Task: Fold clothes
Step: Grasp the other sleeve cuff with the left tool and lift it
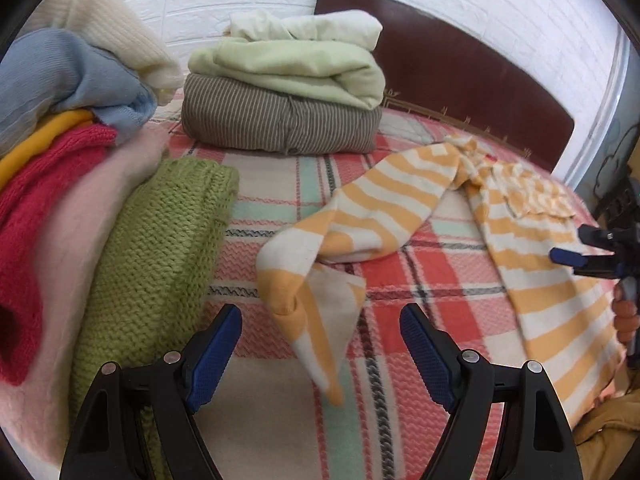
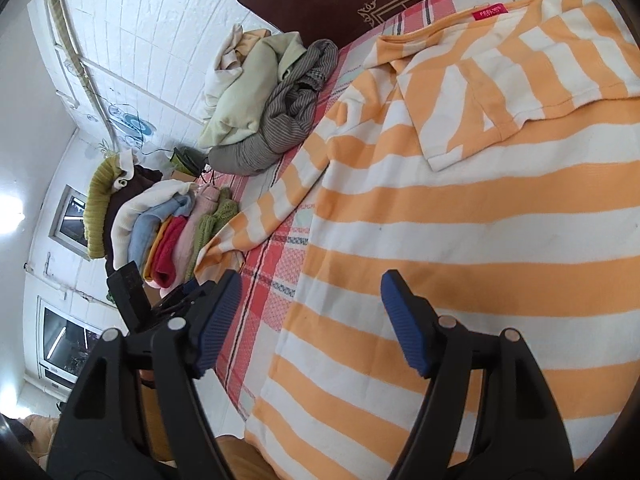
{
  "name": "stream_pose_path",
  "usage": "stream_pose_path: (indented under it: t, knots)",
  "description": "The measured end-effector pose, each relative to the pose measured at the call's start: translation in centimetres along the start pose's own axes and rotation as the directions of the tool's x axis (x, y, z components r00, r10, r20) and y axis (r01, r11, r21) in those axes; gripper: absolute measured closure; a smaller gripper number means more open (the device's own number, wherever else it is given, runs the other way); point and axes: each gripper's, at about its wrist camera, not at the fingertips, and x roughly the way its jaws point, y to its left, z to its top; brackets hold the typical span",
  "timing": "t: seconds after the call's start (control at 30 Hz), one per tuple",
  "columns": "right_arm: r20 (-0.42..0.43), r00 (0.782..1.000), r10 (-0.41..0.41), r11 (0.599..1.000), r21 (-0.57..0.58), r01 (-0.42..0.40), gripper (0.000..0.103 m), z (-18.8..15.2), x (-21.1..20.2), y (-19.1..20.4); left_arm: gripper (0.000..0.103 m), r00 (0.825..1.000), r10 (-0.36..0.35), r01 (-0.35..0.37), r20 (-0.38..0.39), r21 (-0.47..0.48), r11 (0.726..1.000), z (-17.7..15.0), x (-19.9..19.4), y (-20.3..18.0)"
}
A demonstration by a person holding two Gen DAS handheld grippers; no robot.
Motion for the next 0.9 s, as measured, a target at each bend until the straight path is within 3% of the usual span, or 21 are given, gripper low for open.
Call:
stream_pose_path:
  t: [0.13,0.17,0.2,0.23,0.3,0.4,0.5,0.57,0.6,0.73,0.8,0.83,0.9]
  knots:
    - [-0.008,1.0,0.007,1.0,-0.01,-0.008,0.03,-0.4,0.4,0.4,0.022,1.0,0.013,-0.012,-0.011,0.046,0.999,0.6,1.0,-0.2]
    - [-0.013,1.0,0.01,1.0,-0.016,-0.01,0.03,-0.5,0.4,0.5,0.026,1.0,0.007,-0.006,-0.016,0.047,0.999,0.7,1.1,-0.1]
    - [-0.016,1.0,0.007,1.0,-0.022,-0.008,0.03,-0.7,0.5,0.6,0.04,1.0,0.001,0.0,-0.024,0.048,0.999,0.9,1.2,-0.1]
    - [-0.017,1.0,0.006,1.0,-0.024,-0.007,0.03,-0.7,0.6,0.7,0.047,0.999,-0.003,0.005,-0.036,0.05,0.999,1.1,1.3,0.0]
    - [-0.021,1.0,0.011,1.0,-0.028,-0.011,0.03,-0.9,0.8,0.8,0.081,0.998,-0.022,0.025,-0.057,0.045,0.999,1.6,1.3,0.2]
    - [-0.027,1.0,0.012,1.0,-0.027,-0.013,0.03,-1.1,0.9,0.8,0.092,0.993,-0.087,0.089,-0.079,0.014,0.996,2.0,1.1,0.5]
    - [-0.024,1.0,0.015,1.0,-0.018,-0.016,0.03,-1.1,0.7,0.5,0.094,0.975,-0.202,0.199,-0.095,-0.04,0.979,2.4,0.8,0.7]
    - [-0.013,1.0,0.017,1.0,-0.011,-0.017,0.03,-1.1,0.2,0.3,0.094,0.949,-0.298,0.291,-0.105,-0.079,0.954,2.6,0.6,0.3]
    - [-0.008,1.0,0.018,1.0,-0.008,-0.018,0.03,-1.0,0.0,0.1,0.094,0.927,-0.359,0.348,-0.11,-0.107,0.931,2.7,0.7,0.1]
    - [0.006,1.0,0.015,1.0,0.014,-0.016,0.03,-1.0,-0.9,-0.7,0.094,0.81,-0.576,0.546,-0.106,-0.219,0.808,3.1,1.4,-1.1]
    - [0.015,1.0,0.016,0.999,0.027,-0.016,0.03,-1.0,-1.4,-1.1,0.094,0.753,-0.652,0.615,-0.086,-0.26,0.745,3.6,1.8,-2.0]
    - [0.021,1.0,0.014,0.999,0.031,-0.015,0.03,-1.0,-1.7,-1.3,0.094,0.732,-0.677,0.638,-0.076,-0.273,0.72,3.9,2.0,-2.4]
    - [0.032,0.999,0.011,0.999,0.038,-0.012,0.03,-1.1,-2.4,-1.7,0.094,0.712,-0.699,0.656,-0.069,-0.288,0.697,4.7,2.4,-3.3]
